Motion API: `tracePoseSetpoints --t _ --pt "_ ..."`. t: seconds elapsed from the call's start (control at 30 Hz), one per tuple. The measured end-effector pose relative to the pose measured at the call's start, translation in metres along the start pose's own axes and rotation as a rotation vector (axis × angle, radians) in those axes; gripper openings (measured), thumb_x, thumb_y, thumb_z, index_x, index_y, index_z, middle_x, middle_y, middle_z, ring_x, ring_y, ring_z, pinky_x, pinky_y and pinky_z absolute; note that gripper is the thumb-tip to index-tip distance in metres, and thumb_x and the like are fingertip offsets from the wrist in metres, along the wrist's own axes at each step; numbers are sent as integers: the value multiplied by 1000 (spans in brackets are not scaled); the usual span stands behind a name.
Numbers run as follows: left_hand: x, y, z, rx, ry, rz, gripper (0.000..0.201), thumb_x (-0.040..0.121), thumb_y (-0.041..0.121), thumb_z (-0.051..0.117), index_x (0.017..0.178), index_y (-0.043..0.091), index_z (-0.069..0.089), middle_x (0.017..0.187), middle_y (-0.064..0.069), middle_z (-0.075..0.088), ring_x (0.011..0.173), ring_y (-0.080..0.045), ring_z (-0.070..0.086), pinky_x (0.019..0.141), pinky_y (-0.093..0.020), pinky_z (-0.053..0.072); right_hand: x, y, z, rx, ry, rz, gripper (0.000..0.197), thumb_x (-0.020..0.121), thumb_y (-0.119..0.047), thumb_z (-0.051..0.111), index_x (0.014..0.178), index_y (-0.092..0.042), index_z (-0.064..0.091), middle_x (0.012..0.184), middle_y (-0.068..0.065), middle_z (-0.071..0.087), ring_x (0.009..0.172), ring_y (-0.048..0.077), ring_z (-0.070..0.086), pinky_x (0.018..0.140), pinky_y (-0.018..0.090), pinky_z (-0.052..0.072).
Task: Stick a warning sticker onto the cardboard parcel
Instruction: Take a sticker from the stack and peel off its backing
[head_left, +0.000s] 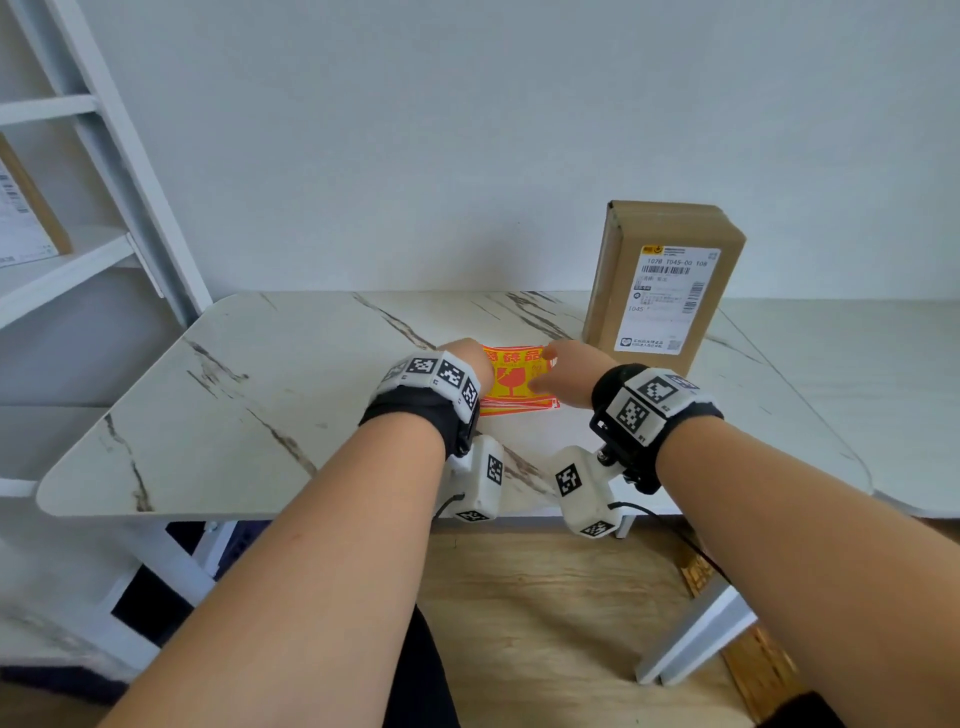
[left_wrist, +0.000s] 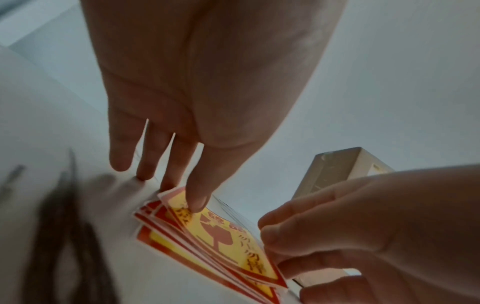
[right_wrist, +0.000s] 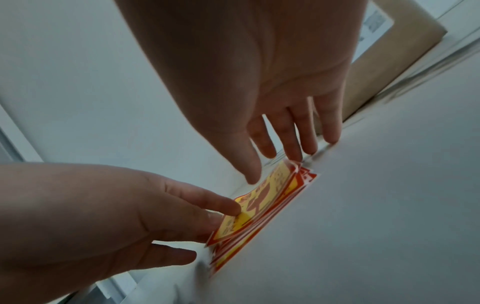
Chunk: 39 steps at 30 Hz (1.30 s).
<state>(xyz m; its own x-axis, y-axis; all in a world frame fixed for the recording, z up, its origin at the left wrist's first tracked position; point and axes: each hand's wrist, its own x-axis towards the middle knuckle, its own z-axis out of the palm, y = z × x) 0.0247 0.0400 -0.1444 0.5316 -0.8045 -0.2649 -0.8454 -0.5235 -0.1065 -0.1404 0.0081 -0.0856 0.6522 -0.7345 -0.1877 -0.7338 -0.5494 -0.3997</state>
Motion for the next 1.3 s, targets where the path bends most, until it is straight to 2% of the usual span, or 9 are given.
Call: tracePoseSetpoints --t 0.23,0.37,0.47,0.63,0.8,0.97,1.1,1.2,1.3 --pt "10 24 -6 -182 -53 -128 10 66 12 63 56 12 60 68 -12 66 70 -33 67 73 -50 58 4 9 6 186 45 94 46 82 -18 72 120 0 56 107 16 71 99 29 69 89 40 57" --pt "66 17 25 -279 -113 -173 30 45 26 76 75 19 73 79 -12 73 71 -35 69 70 -54 56 13 11 8 300 54 140 23 77 -18 77 90 -3 65 87 13 71 75 24 66 80 35 58" --pt "117 8 52 -316 -58 -193 44 39 37 76 82 29 73 89 -9 73 77 -37 68 73 -57 53 19 12 9 354 66 157 26 77 -16 77 92 3 70 89 15 74 81 27 71 84 38 60" --pt "-8 25 -13 -369 55 -167 24 87 15 59 105 14 75 113 -5 71 101 -29 67 91 -36 51 22 14 10 254 120 146 11 83 -12 67 88 -3 69 82 9 68 73 22 63 72 32 58" --pt "-41 25 -31 -465 193 -158 31 87 12 50 105 13 75 110 -6 72 84 -28 63 69 -28 45 17 18 5 222 185 120 17 88 -14 59 93 -5 73 93 12 74 80 26 68 67 30 55" --pt "-56 27 -44 -567 425 -233 36 88 14 50 122 12 61 130 -13 54 122 -32 49 91 -38 47 11 22 -7 276 255 31 24 90 -8 52 96 -6 75 93 12 72 84 28 67 73 33 56" --pt "-63 31 -60 -746 426 -147 50 83 30 63 131 19 54 134 -7 55 126 -28 48 96 -35 44 4 28 -24 367 260 13 29 89 -2 42 94 -10 70 90 8 66 79 23 60 65 32 51" --pt "-70 42 -70 -990 356 -32 44 79 37 71 119 21 64 115 -2 68 106 -22 64 93 -31 49 -5 37 -37 429 283 20 29 88 -1 39 81 -14 64 87 7 63 83 25 60 75 37 55" --pt "-77 55 -76 -1118 347 127 14 82 26 72 93 17 73 77 2 68 67 -12 62 68 -21 51 -16 49 -47 504 332 33 32 85 -1 40 67 -19 58 84 7 63 88 28 64 86 44 57"
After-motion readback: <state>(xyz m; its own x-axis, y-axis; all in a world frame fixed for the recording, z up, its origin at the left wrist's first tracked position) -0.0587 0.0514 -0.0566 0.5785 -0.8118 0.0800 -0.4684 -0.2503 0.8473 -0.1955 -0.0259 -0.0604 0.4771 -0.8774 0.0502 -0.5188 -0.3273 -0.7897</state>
